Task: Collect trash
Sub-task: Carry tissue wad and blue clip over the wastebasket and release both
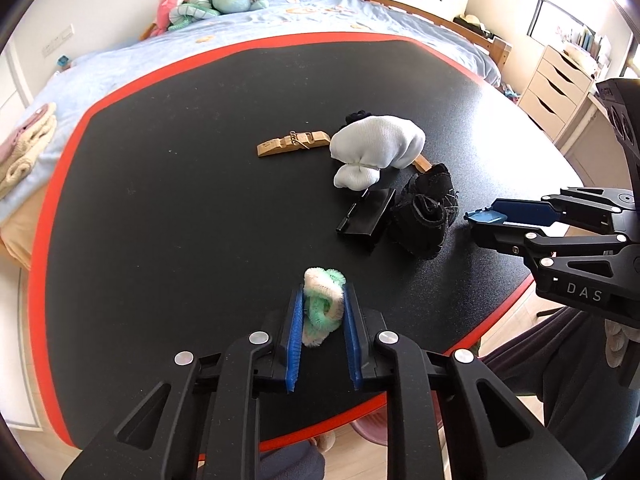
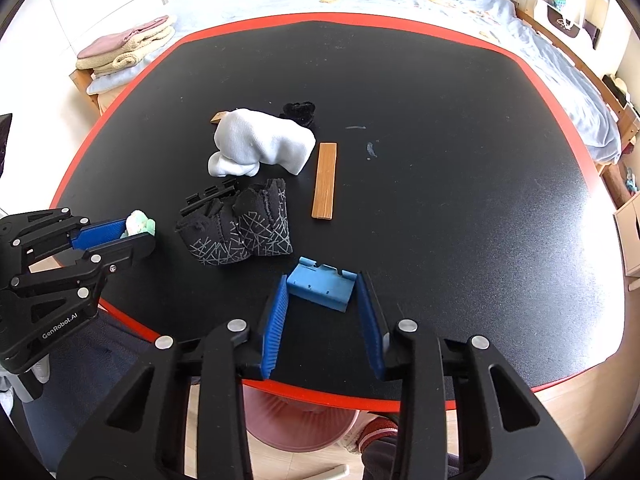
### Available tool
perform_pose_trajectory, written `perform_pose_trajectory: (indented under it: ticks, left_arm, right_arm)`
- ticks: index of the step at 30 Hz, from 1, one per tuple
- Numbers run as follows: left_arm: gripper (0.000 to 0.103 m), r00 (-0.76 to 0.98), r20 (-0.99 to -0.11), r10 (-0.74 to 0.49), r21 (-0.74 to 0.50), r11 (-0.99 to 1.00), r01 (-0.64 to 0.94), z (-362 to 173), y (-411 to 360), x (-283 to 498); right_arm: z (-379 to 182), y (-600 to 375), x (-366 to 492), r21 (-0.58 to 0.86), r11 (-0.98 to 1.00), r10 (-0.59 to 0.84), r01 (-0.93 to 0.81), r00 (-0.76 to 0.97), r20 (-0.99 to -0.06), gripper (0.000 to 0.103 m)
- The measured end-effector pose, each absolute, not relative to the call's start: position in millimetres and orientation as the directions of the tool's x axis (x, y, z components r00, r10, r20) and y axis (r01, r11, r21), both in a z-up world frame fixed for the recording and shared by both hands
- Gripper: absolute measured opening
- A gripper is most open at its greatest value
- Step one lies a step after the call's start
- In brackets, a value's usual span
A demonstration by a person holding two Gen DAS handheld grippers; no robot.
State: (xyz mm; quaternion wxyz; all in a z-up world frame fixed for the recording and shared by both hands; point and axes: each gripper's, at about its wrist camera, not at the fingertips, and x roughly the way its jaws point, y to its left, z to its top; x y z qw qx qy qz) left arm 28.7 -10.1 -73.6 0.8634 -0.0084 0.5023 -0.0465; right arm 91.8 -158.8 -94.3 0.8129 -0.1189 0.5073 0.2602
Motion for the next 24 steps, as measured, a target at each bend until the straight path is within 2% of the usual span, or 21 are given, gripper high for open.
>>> perform_pose_trajectory:
  ticks: [24]
  left_arm:
    - [0.019, 0.529, -0.832, -0.165, -0.11, 0.985, 0.133, -28, -29, -14]
  right_arm:
    - [-38, -197, 34, 0.075, 0.803, 0.367, -0.591, 0.391, -0.844, 0.035]
